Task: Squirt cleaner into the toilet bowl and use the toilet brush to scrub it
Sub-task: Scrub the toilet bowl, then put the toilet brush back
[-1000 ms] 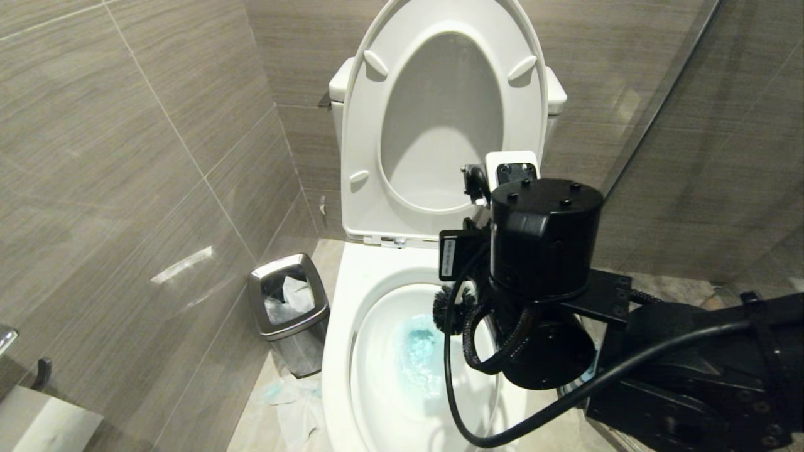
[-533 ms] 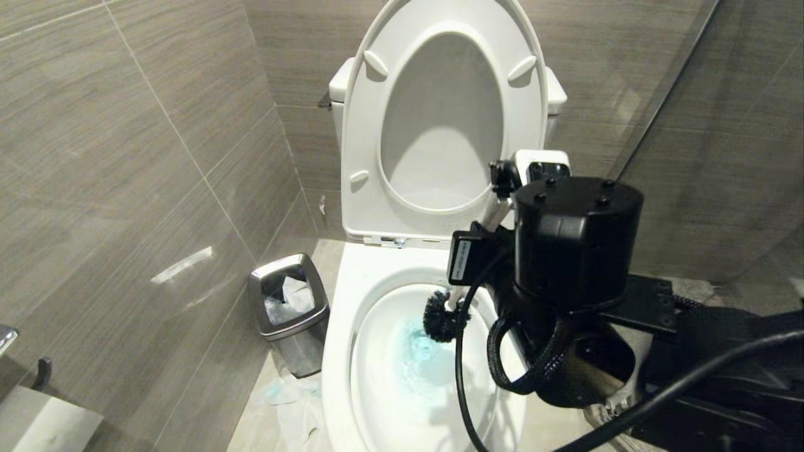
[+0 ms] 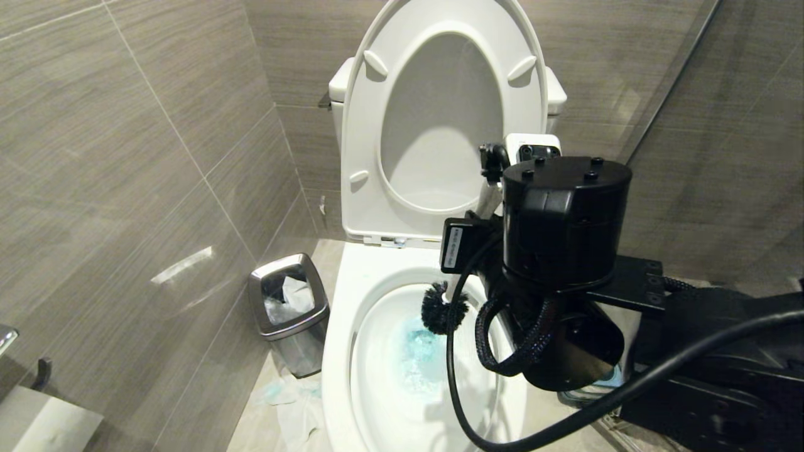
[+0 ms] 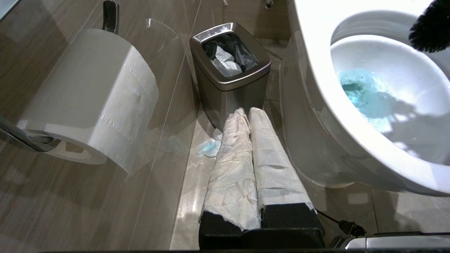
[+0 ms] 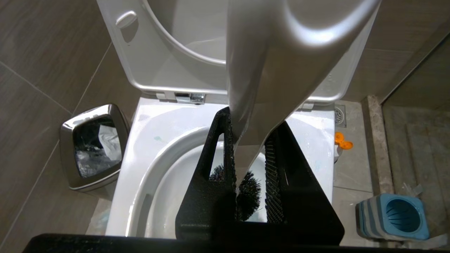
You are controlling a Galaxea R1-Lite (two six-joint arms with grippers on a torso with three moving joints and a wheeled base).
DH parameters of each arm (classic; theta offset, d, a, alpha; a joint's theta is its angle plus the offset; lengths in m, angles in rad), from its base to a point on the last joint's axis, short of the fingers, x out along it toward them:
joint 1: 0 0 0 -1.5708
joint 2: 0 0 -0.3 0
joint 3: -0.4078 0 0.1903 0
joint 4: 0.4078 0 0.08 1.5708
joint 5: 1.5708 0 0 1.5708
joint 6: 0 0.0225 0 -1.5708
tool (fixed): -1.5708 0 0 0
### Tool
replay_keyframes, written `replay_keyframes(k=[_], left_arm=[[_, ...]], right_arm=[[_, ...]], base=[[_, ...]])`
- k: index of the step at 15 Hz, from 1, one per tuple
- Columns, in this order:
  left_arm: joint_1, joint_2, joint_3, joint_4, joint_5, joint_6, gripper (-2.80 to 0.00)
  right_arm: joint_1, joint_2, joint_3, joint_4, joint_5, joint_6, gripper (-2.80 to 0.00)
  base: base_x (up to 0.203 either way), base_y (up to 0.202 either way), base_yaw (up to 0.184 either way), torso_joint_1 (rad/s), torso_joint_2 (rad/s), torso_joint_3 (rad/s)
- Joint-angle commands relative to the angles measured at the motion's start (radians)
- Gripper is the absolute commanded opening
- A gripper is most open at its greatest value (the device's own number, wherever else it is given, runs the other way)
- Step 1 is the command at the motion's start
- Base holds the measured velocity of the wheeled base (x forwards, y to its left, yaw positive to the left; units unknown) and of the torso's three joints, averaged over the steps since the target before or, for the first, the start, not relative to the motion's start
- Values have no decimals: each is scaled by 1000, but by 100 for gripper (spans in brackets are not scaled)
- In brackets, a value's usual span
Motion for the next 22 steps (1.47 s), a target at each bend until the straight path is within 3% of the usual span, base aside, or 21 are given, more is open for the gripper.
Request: replay_keyframes(k=[1, 6, 17, 22], left_arm=[[1, 0, 0, 1, 0, 0, -280], [1, 0, 0, 1, 0, 0, -280], [0, 0, 0, 1, 0, 0, -280], [0, 0, 0, 1, 0, 0, -280]], right_arm=[[1, 24, 22, -2, -5, 31, -280], [0, 17, -85, 73, -6, 28, -280], [-4, -85, -90, 227, -21, 10, -280], [-68, -120, -139, 334, -32, 4, -280]], base=[[0, 0, 0, 0, 0, 0], [0, 0, 0, 0, 0, 0], [0, 0, 0, 0, 0, 0], [0, 0, 0, 0, 0, 0]])
